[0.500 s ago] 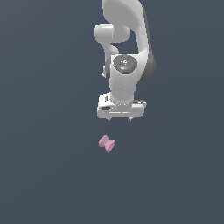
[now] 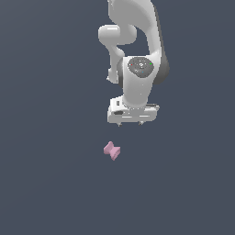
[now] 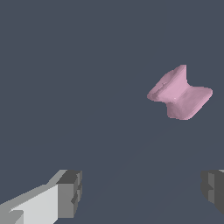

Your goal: Pick up the object and move it to a goal position.

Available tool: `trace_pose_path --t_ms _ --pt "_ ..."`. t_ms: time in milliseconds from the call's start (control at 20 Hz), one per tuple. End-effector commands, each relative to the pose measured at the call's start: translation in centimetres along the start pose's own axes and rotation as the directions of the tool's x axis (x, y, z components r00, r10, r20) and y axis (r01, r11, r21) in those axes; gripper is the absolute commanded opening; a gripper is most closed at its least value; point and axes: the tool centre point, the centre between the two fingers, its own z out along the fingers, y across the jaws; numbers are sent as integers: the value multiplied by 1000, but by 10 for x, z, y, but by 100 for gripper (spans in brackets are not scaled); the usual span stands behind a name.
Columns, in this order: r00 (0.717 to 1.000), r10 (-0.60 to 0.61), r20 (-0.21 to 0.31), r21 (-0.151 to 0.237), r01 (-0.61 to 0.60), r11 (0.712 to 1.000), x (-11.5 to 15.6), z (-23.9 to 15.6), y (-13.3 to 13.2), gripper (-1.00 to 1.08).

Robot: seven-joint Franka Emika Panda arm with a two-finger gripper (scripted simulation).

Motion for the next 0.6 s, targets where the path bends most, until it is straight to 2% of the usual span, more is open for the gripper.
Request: trace_pose_path --t_ms 0,300,550 --pt "1000 -12 4 -3 12 1000 -2 0 -5 100" --pt "1000 13 2 -1 -13 1000 1 2 -1 100" --pt "996 85 -3 5 -85 996 10 7 7 100"
